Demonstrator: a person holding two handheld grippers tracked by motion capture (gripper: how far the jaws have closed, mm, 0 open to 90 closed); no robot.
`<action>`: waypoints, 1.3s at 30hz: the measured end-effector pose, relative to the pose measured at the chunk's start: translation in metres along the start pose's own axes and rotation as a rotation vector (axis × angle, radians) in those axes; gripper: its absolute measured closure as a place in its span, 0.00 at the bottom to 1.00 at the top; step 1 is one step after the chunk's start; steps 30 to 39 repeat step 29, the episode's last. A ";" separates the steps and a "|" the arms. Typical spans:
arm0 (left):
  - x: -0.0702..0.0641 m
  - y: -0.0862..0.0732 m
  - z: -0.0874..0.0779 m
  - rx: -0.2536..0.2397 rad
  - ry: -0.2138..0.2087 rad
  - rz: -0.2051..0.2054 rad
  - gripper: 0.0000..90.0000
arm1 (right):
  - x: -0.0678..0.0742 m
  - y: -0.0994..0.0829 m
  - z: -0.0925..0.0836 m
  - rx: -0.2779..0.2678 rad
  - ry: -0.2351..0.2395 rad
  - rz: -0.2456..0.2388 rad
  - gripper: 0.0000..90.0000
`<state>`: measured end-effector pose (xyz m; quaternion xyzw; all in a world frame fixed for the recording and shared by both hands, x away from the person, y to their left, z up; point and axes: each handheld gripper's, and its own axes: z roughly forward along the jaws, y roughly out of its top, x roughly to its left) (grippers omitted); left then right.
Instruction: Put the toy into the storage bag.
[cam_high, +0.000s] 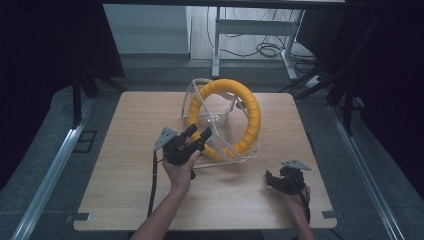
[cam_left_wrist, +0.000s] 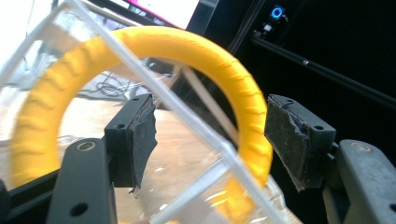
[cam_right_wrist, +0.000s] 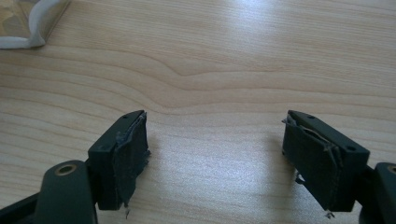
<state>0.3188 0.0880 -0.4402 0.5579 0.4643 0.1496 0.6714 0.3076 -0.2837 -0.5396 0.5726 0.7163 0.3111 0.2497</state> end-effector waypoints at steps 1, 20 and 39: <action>0.005 0.000 -0.006 0.011 0.010 0.004 0.38 | 0.000 0.000 0.000 0.000 0.000 -0.001 0.25; 0.039 -0.013 -0.046 0.119 0.061 0.045 0.37 | 0.000 0.000 0.000 0.000 -0.001 -0.004 0.25; 0.037 -0.013 -0.045 0.137 0.052 0.065 0.37 | 0.000 0.000 0.000 0.000 -0.001 -0.002 0.25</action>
